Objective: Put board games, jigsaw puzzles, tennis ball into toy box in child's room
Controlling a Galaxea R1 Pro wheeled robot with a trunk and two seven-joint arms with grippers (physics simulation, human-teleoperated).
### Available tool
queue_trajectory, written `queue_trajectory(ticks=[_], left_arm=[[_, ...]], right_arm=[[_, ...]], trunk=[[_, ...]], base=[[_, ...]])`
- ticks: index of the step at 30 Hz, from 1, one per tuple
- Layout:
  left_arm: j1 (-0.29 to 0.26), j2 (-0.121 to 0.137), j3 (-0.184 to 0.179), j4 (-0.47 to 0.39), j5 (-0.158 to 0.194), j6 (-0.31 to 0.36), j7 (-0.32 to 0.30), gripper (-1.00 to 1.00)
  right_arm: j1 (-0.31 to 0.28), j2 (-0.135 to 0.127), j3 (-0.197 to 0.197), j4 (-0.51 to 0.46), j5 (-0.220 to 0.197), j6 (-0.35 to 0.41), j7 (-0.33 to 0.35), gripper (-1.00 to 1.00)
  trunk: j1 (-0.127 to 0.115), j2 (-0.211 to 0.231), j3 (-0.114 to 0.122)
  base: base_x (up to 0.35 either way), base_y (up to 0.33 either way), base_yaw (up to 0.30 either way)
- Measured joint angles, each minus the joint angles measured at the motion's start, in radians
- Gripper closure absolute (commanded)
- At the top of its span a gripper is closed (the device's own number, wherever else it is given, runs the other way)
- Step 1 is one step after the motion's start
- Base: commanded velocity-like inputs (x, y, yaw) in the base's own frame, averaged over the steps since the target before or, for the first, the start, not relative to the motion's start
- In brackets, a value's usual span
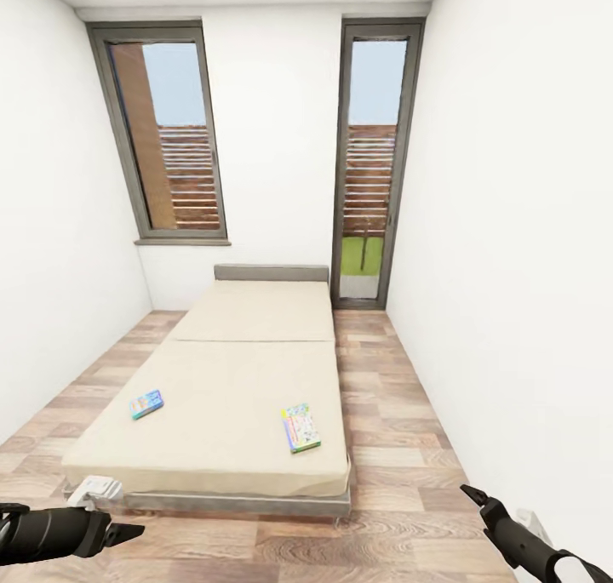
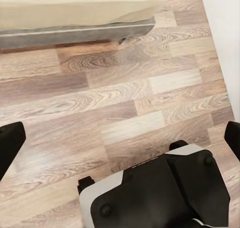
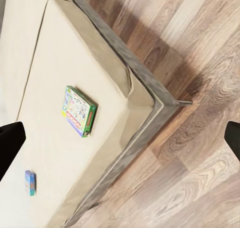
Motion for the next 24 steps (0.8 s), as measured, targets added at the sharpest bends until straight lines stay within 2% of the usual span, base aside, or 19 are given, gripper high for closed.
queue_trajectory(ticks=[13,24], left_arm=[[0.000,0.000,0.000,0.000,0.000,0.001,0.000,-1.00],[0.000,0.000,0.000,0.000,0.000,0.003,0.000,-1.00]], right_arm=[[0.000,0.000,0.001,-0.001,0.000,0.000,0.002,-1.00],[0.000,0.000,0.002,-0.001,0.000,0.001,0.003,-1.00]], trunk=[[0.000,0.000,0.000],[0.000,0.000,0.000]], base=[[0.160,0.033,0.000],[0.086,0.133,0.000]])
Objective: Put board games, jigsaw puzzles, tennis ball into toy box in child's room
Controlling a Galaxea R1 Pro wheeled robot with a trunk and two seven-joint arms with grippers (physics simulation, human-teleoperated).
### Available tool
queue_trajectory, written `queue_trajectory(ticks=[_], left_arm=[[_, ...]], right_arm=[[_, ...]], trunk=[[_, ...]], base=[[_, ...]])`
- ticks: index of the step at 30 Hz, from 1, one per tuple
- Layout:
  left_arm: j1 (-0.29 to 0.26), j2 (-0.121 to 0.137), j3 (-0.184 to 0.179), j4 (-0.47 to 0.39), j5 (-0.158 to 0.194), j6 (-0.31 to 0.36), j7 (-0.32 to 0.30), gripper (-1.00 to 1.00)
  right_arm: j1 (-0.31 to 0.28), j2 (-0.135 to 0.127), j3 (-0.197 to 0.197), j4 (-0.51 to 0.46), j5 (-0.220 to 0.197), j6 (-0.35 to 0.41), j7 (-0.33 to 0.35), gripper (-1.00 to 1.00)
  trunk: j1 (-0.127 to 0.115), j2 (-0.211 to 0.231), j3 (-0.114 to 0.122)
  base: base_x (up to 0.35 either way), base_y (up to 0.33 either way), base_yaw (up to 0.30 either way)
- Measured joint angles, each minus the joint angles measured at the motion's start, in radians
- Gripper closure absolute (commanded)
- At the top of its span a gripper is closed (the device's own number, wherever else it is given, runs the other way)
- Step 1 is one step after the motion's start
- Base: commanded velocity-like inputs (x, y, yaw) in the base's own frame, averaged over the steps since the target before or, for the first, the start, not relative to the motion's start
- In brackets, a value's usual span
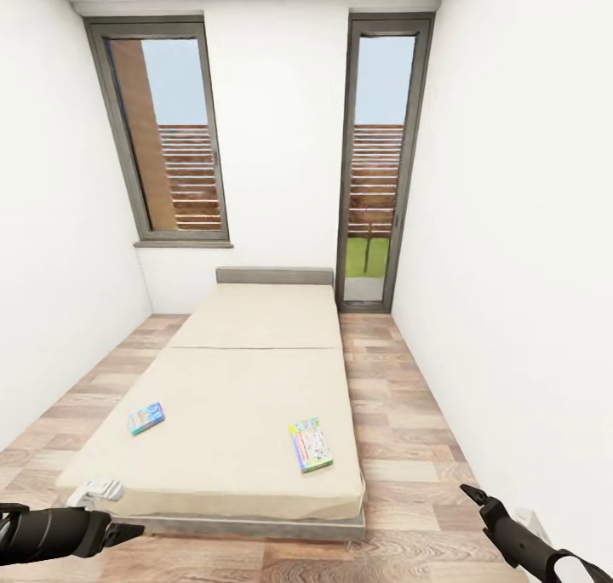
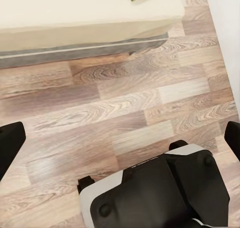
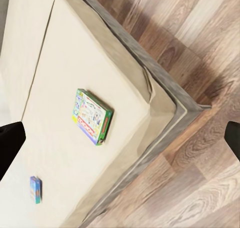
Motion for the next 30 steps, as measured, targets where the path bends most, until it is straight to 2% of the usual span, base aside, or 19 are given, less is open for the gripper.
queue_trajectory(ticks=[15,30], left_arm=[[0.000,0.000,0.000,0.000,0.001,-0.001,-0.001,-1.00],[0.000,0.000,0.000,0.000,0.001,-0.001,-0.001,-1.00]], right_arm=[[0.000,0.000,0.000,0.000,0.000,0.001,0.000,-1.00],[0.000,0.000,0.000,0.000,0.000,0.000,-0.001,-1.00]], trunk=[[0.000,0.000,0.000],[0.000,0.000,0.000]], base=[[0.010,0.022,0.000],[0.065,0.137,0.000]])
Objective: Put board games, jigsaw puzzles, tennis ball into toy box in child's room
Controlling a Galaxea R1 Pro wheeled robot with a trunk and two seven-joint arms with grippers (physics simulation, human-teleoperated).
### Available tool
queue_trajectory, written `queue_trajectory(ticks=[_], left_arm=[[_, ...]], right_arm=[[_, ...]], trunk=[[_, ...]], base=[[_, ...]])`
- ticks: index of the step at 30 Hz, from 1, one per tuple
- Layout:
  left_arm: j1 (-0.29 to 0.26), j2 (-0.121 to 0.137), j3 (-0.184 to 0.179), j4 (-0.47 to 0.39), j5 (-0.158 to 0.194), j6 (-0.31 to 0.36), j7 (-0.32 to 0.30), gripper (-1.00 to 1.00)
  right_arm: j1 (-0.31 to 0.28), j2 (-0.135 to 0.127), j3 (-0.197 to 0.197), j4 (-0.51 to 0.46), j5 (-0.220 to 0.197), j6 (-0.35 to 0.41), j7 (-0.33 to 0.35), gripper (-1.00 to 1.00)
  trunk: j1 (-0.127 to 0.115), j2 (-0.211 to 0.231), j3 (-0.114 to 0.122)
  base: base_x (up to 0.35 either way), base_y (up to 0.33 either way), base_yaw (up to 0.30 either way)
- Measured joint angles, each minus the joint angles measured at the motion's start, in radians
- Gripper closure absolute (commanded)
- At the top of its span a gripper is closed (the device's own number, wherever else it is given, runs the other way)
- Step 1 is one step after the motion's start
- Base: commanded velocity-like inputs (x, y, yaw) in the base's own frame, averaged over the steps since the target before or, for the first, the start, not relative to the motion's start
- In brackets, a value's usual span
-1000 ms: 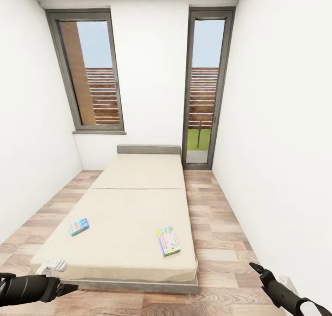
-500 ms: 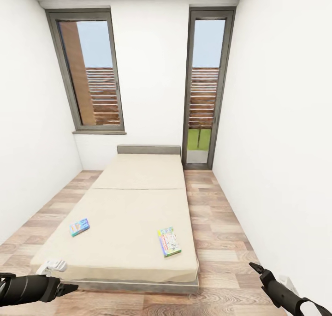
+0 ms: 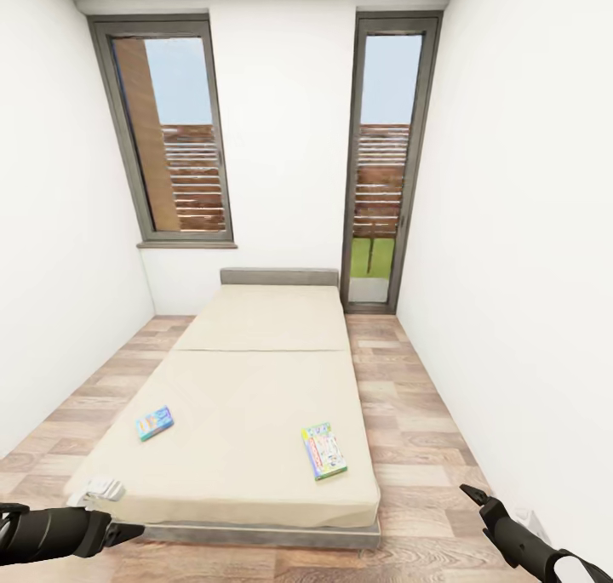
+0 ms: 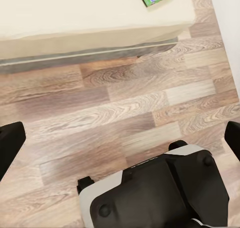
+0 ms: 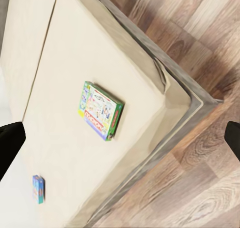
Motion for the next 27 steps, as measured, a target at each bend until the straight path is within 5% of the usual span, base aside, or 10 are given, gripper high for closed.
queue_trajectory(ticks=[27], left_arm=[[0.000,0.000,0.000,0.000,0.000,-0.001,0.001,-1.00]], right_arm=[[0.000,0.000,0.001,0.000,0.000,0.000,-0.001,-1.00]], trunk=[[0.000,0.000,0.000]], base=[[0.204,0.237,0.000]])
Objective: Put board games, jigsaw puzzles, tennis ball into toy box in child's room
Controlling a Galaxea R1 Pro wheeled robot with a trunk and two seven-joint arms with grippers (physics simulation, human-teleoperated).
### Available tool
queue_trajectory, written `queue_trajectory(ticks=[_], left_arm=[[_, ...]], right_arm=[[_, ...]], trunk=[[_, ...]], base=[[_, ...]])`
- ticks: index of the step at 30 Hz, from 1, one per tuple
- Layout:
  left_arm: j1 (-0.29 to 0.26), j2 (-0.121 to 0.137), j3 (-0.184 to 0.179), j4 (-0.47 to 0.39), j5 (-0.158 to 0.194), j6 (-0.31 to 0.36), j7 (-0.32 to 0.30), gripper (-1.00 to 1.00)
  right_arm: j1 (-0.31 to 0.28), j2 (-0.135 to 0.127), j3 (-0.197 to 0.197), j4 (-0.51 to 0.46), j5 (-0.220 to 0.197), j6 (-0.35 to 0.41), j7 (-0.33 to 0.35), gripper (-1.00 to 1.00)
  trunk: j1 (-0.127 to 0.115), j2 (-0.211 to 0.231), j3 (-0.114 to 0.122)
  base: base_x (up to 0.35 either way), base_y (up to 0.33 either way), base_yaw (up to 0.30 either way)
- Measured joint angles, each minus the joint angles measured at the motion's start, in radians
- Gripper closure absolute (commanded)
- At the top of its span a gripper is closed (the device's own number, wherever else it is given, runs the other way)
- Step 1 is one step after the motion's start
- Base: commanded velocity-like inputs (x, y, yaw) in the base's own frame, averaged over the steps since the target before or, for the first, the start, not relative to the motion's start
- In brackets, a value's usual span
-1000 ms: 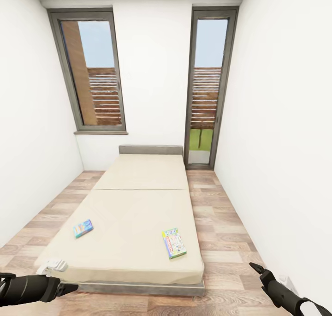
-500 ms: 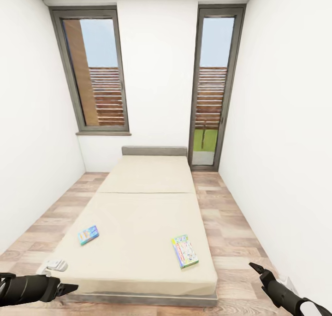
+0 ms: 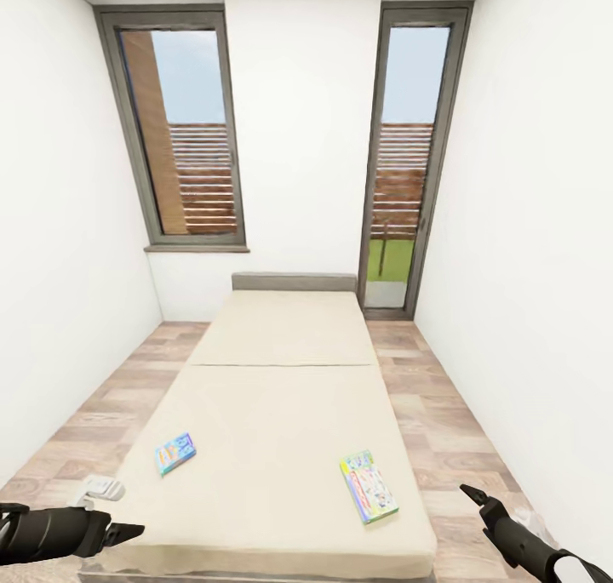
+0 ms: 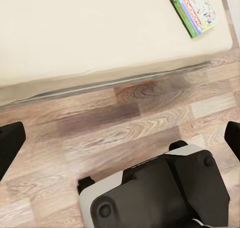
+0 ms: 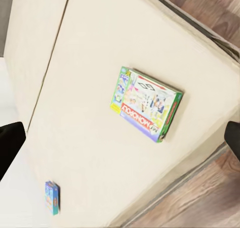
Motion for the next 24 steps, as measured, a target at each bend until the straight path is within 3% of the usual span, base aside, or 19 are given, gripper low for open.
queue_trajectory(ticks=[24], left_arm=[[0.000,0.000,0.000,0.000,0.000,0.000,0.000,-1.00]], right_arm=[[0.000,0.004,0.003,0.000,0.001,-0.001,-0.001,-1.00]], trunk=[[0.000,0.000,0.000]], base=[[0.094,0.104,0.000]])
